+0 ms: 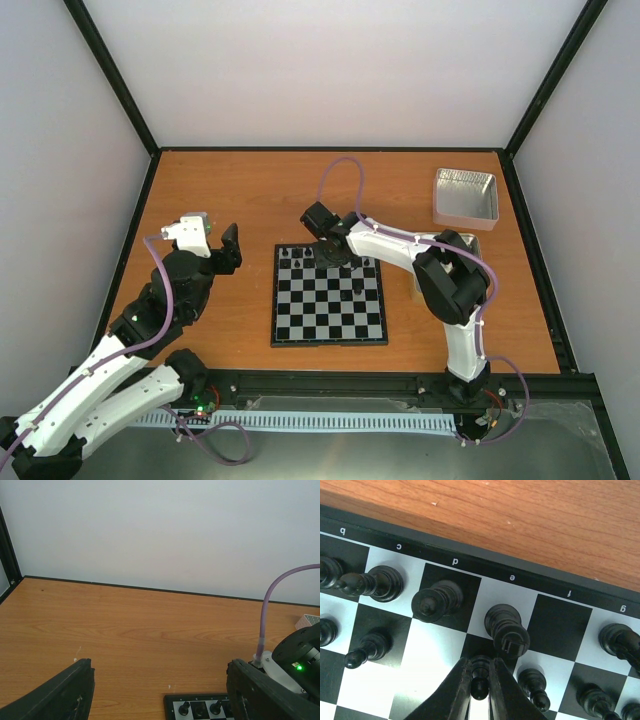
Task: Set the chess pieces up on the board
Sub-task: Place the chess piece on the chessboard.
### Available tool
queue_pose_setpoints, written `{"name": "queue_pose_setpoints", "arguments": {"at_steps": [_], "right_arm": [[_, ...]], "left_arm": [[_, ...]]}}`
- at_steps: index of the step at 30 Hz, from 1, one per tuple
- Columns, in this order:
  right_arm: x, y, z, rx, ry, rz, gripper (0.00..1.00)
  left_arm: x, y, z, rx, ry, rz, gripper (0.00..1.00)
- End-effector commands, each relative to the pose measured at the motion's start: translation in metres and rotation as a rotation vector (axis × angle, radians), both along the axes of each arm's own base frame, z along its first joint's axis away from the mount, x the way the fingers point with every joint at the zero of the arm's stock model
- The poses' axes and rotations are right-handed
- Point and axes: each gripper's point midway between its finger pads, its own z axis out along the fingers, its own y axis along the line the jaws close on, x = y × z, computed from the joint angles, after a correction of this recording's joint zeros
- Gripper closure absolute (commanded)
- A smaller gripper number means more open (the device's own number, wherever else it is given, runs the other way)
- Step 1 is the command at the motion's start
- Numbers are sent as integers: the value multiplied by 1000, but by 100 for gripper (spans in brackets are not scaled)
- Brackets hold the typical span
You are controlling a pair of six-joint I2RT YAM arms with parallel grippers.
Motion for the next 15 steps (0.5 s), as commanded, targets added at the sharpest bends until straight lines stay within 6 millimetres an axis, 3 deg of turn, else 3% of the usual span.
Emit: {"name": "queue_pose_setpoints", "arguments": {"at_steps": [1,8,15], "right_arm": [[0,-2,-4,-10,10,0,86],[1,-1,8,-5,-1,9,80],[2,-1,46,47,-56,5,76]], "left_arm": [[1,2,4,-20,-12,14,27],[1,1,4,-20,-10,12,26],[1,1,4,-18,-12,11,27]]}}
